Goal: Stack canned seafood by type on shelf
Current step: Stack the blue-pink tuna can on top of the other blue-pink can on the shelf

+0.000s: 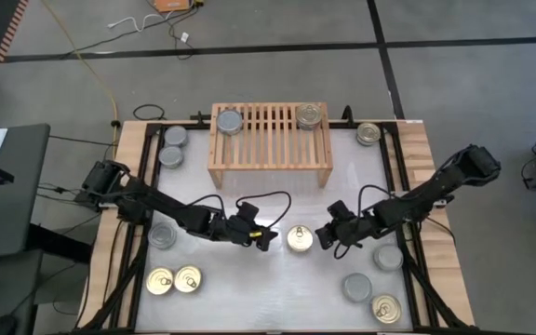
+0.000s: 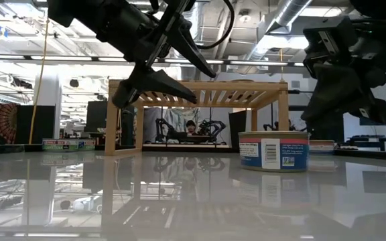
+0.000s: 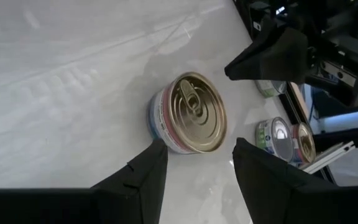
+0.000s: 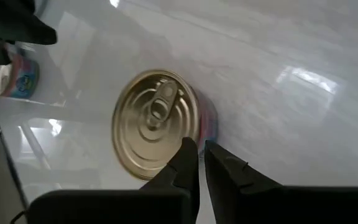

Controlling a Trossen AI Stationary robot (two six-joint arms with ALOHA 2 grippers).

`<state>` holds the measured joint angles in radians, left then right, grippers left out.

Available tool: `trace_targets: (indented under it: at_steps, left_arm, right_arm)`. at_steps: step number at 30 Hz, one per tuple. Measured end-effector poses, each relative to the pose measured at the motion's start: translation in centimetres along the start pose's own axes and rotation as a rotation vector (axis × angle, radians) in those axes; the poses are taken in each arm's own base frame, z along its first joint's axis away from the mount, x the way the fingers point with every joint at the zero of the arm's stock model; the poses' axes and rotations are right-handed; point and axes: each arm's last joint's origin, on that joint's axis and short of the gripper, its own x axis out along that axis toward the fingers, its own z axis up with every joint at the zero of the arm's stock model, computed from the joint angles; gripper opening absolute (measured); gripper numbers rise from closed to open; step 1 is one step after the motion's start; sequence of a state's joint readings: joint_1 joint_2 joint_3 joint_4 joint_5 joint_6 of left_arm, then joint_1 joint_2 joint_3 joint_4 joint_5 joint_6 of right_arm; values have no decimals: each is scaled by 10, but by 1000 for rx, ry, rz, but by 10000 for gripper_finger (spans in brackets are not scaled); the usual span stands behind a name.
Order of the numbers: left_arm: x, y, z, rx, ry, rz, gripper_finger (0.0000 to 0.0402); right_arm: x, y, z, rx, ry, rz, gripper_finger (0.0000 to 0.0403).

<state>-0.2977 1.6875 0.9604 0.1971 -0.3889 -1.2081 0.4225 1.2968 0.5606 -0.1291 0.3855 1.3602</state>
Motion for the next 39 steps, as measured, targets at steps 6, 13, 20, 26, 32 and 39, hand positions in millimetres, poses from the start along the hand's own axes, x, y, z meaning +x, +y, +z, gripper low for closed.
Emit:
trace_targets:
  at_steps: [6, 13, 20, 26, 32, 39]
  left_arm:
    - [0, 0, 0, 1, 2, 3, 173]
    - [-1, 0, -2, 0, 6, 1, 173]
    - [-1, 0, -2, -8, 6, 1, 173]
    - [-1, 0, -2, -15, 6, 1, 173]
    - [-1, 0, -2, -15, 5, 1, 173]
    - [-1, 0, -1, -15, 4, 1, 173]
  right_arm:
    - [0, 0, 0, -29, -2, 0, 57]
    - [0, 0, 0, -44, 19, 5, 92]
    - [1, 0, 2, -24, 14, 8, 200]
    - [2, 0, 2, 38, 16, 4, 248]
    - [16, 1, -6, 92, 22, 4, 237]
    - [31, 5, -11, 95, 13, 41, 210]
